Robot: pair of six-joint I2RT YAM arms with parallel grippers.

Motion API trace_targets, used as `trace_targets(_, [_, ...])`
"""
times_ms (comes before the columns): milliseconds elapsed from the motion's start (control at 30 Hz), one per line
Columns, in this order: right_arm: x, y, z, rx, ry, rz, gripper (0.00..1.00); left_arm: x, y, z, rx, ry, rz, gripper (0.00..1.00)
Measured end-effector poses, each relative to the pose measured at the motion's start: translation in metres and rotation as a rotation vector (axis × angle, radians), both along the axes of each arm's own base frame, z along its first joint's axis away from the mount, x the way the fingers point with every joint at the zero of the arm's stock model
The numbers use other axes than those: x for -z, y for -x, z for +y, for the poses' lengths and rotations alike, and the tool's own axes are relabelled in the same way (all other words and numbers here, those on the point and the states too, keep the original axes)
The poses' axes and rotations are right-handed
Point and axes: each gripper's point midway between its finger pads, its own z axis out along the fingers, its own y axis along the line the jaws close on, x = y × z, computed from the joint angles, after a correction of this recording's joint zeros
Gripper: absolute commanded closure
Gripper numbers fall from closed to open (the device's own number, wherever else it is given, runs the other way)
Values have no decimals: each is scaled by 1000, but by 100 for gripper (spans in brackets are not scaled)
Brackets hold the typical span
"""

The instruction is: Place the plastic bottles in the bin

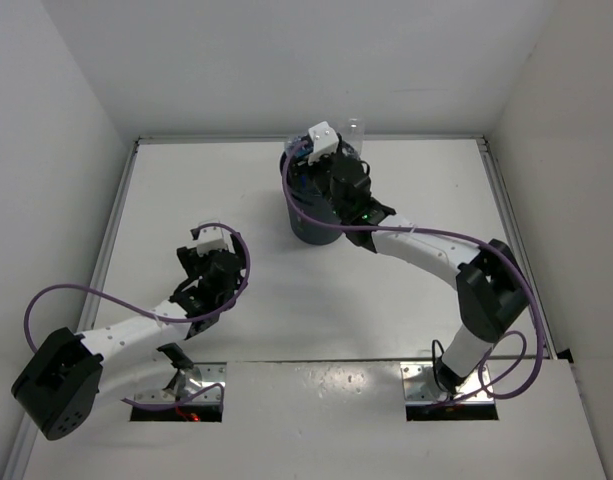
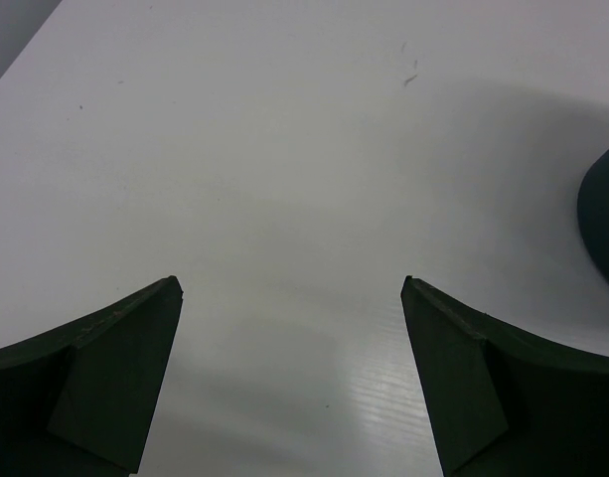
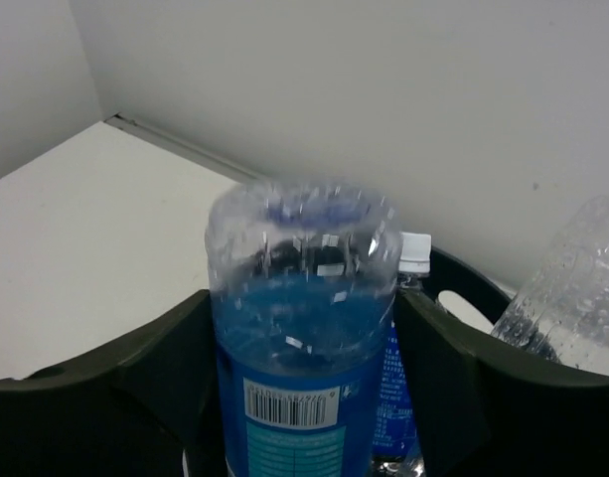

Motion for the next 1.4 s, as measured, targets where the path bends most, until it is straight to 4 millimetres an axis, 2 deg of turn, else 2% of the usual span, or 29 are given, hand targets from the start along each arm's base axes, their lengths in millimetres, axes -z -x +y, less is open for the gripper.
trace_targets(67, [3,0,0,7,-10,15,17,-1,0,0,0,2,-3,1])
trace_targets(100, [3,0,-1,13,-13,19,8,-1,0,0,0,4,-5,1])
trace_targets(167, [4,-1,0,23,-19,28,0,-2,0,0,0,5,-6,1])
trace_targets(300, [-5,-3,8,16,-14,38,0,-4,0,0,0,10,-13,1])
trace_targets(567, [-72,-7,12,54,-56,-44,0,-5,0,0,0,14,-18,1])
trace_targets(633, [-99,-9,8,72,-74,-60,0,-5,0,0,0,14,-18,1])
trace_targets(700, [-133,-11,2,91,-111,-81,0,-5,0,0,0,15,-18,1])
trace_targets(767, [-161,-13,-17,118,-165,-86,0,-5,0,0,0,15,-18,1])
trace_targets(867, [-177,-14,-69,208,-219,-32,0,-5,0,0,1,15,-18,1])
trace_targets(933, [-172,-13,-109,295,-240,34,0,-5,0,-1,1,15,-18,1])
trace_targets(1000, [-156,-8,-145,396,-258,98,0,-5,0,-1,4,13,-17,1])
trace_targets(1067, [-118,12,-168,468,-236,188,0,-5,-1,-1,7,13,-15,1])
trace_targets(1200, [-32,64,-197,546,-190,371,0,-3,-1,-2,9,7,-10,1])
trace_targets(1267, [1,85,-217,599,-195,445,0,0,-1,-2,11,1,-1,1])
trace_targets(1400, [51,112,-252,717,-242,581,0,4,-1,-2,13,-14,15,1])
